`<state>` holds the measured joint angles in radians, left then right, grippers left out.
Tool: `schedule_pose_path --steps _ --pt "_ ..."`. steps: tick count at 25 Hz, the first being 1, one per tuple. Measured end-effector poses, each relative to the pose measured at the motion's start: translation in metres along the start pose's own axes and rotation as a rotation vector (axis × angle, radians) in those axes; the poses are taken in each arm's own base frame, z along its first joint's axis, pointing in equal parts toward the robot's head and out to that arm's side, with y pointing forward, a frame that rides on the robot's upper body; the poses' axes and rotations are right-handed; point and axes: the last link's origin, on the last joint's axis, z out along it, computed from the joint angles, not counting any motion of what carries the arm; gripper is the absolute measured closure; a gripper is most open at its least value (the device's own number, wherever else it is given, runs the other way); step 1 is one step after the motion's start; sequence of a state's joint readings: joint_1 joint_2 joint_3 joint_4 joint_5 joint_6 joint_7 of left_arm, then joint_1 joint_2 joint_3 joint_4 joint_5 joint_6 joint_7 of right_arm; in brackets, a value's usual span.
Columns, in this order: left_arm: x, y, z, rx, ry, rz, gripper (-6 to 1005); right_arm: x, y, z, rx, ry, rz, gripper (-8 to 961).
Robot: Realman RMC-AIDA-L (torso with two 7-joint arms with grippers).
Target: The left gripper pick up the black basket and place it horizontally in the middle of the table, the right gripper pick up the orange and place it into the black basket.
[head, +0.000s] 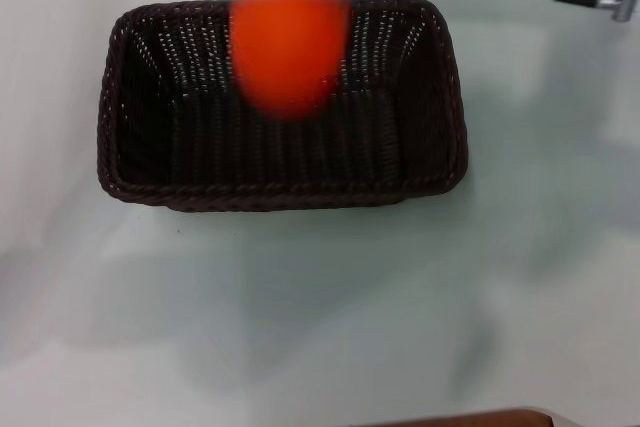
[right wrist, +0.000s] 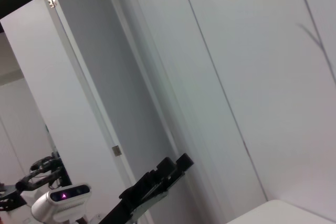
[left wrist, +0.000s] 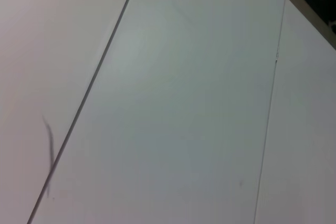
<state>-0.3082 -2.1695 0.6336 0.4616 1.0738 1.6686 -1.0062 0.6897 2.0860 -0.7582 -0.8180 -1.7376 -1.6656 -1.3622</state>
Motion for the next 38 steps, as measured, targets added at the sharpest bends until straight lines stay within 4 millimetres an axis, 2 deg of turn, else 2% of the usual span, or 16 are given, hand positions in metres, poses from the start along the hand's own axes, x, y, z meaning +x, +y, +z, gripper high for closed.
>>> schedule_pose_path --steps 1,5,8,11,14,18,22,30,38 --pt "0.0 0.0 -0.001 -0.001 0.001 0.0 340 -0.002 0.001 0.002 0.003 -0.001 -0.002 773" --pt "0.001 0.001 -0.002 -0.004 0.004 0.0 340 -0.005 0.001 0.002 0.003 0.009 -0.004 575" --pt "0.001 0.001 -0.002 -0.005 0.004 0.0 340 -0.005 0.002 -0.008 -0.02 0.059 -0.009 426" --pt "0.001 0.001 -0.002 -0.004 0.004 0.0 341 -0.004 0.003 -0.027 -0.06 0.184 -0.035 276" --pt "0.001 0.0 -0.001 -0.004 0.003 0.001 341 -0.01 0.002 -0.05 -0.118 0.371 -0.071 215" --pt "0.001 -0.001 0.0 -0.002 0.002 0.005 341 -0.031 0.005 -0.079 -0.282 0.585 -0.168 135" --pt "0.001 -0.001 0.0 0.005 0.006 0.013 341 -0.058 0.009 -0.108 -0.537 0.75 -0.257 54" --pt "0.005 -0.006 -0.013 0.097 0.076 0.116 340 -0.094 0.006 -0.156 -0.964 0.931 -0.326 38" --pt "0.005 -0.013 -0.033 0.259 0.152 0.221 340 -0.113 0.004 -0.179 -1.143 0.954 -0.308 37"
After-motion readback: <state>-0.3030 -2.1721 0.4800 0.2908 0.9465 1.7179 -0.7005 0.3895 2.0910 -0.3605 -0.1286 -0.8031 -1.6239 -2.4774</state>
